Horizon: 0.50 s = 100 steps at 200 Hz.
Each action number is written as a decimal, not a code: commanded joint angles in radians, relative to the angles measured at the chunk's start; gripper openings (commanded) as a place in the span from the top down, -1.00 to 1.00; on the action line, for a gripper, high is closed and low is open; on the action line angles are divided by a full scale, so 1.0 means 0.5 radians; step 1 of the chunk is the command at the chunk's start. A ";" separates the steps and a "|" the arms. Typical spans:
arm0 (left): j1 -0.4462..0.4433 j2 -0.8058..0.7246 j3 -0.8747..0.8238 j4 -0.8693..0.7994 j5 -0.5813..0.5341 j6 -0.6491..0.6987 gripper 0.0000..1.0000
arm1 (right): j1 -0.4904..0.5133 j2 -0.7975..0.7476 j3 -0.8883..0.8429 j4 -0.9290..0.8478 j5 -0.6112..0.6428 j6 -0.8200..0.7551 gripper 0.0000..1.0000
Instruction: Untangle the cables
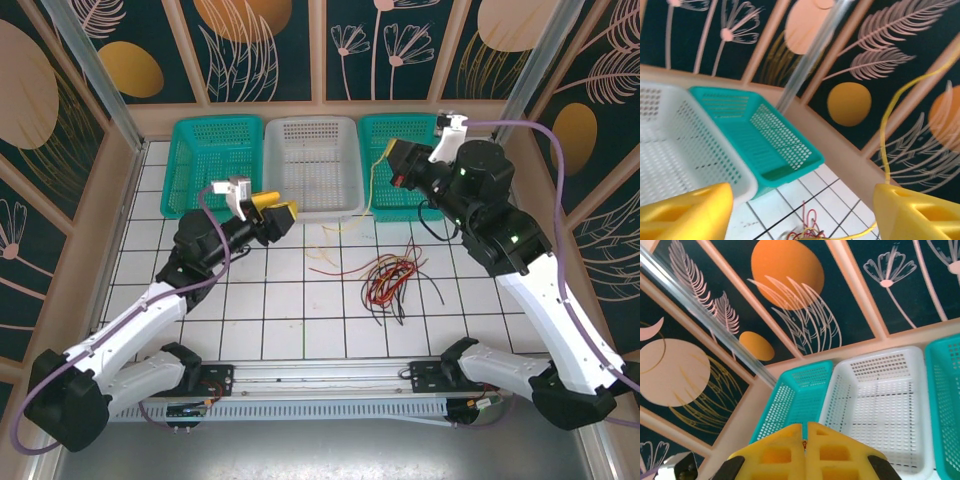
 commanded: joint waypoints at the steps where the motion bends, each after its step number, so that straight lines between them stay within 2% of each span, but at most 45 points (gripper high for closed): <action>1: -0.009 0.063 0.190 -0.157 0.272 0.338 -0.51 | -0.015 0.055 0.090 0.124 -0.173 -0.028 1.00; 49: -0.091 0.259 0.517 -0.265 0.498 0.550 -0.49 | -0.015 0.162 0.157 0.173 -0.396 -0.010 1.00; 59: -0.131 0.297 0.541 -0.296 0.449 0.624 -0.48 | -0.014 0.173 0.168 0.192 -0.434 -0.003 1.00; 79: -0.247 0.360 0.578 -0.457 0.201 0.870 -0.46 | -0.013 0.199 0.216 0.195 -0.492 -0.003 1.00; 100: -0.262 0.399 0.579 -0.410 0.218 0.872 -0.46 | -0.015 0.213 0.246 0.181 -0.528 -0.016 1.00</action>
